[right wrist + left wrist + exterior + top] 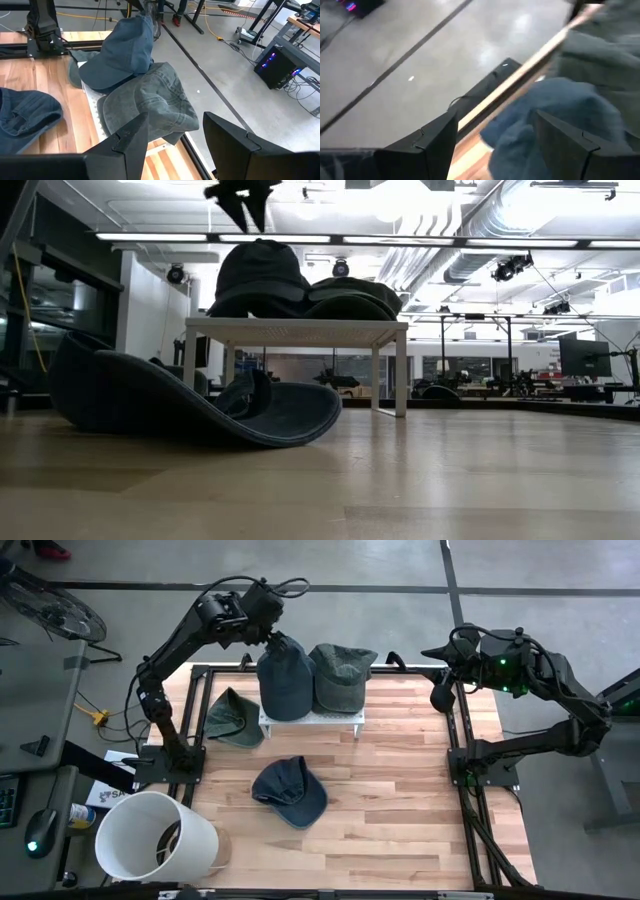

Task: Pick & Place hat
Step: Stack the gray cap on top of the other gray cap on the shelf

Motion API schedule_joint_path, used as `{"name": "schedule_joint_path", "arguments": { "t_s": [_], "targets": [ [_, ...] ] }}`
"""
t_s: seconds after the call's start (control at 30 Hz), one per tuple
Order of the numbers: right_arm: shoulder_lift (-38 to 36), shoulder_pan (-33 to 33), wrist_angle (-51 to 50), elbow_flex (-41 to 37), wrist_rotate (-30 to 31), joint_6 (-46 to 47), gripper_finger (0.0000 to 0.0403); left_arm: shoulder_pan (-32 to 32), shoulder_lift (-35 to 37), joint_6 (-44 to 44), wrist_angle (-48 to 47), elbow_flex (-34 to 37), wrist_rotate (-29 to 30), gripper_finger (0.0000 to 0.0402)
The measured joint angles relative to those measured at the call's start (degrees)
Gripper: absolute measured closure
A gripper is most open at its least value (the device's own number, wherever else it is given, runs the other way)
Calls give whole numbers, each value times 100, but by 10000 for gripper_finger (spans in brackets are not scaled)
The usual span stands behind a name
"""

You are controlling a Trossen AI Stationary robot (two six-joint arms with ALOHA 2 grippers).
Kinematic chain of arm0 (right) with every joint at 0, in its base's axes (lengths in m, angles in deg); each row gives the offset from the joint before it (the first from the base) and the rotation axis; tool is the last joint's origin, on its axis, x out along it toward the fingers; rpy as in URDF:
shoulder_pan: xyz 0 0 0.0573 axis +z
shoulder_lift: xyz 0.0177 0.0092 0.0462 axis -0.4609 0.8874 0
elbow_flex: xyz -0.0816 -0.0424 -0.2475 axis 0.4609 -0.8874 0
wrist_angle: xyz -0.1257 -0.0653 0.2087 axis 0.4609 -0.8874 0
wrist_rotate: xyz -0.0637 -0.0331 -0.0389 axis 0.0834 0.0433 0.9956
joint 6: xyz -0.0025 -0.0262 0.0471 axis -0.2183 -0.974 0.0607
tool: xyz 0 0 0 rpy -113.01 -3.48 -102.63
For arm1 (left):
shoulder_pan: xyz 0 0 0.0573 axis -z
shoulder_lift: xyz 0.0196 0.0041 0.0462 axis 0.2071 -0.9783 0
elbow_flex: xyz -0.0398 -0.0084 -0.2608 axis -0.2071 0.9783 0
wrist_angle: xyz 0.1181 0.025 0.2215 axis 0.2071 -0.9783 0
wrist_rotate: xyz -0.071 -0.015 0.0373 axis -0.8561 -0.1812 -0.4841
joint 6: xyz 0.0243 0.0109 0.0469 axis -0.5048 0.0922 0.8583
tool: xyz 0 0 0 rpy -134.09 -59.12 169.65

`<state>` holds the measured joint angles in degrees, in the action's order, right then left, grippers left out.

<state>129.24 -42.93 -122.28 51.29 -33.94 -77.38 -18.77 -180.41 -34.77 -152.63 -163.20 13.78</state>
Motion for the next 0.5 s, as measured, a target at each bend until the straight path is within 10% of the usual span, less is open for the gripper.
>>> {"name": "schedule_joint_path", "arguments": {
  "t_s": [0.27, 0.5],
  "targets": [
    [0, -2, -51, 0, 2, 0, 222, -77, 92, -1441, -688, -2, 949, 152],
    [11, -1, -290, 0, 4, -4, 221, -853, 85, -2042, -870, 70, 188, 157]
  ]
}}
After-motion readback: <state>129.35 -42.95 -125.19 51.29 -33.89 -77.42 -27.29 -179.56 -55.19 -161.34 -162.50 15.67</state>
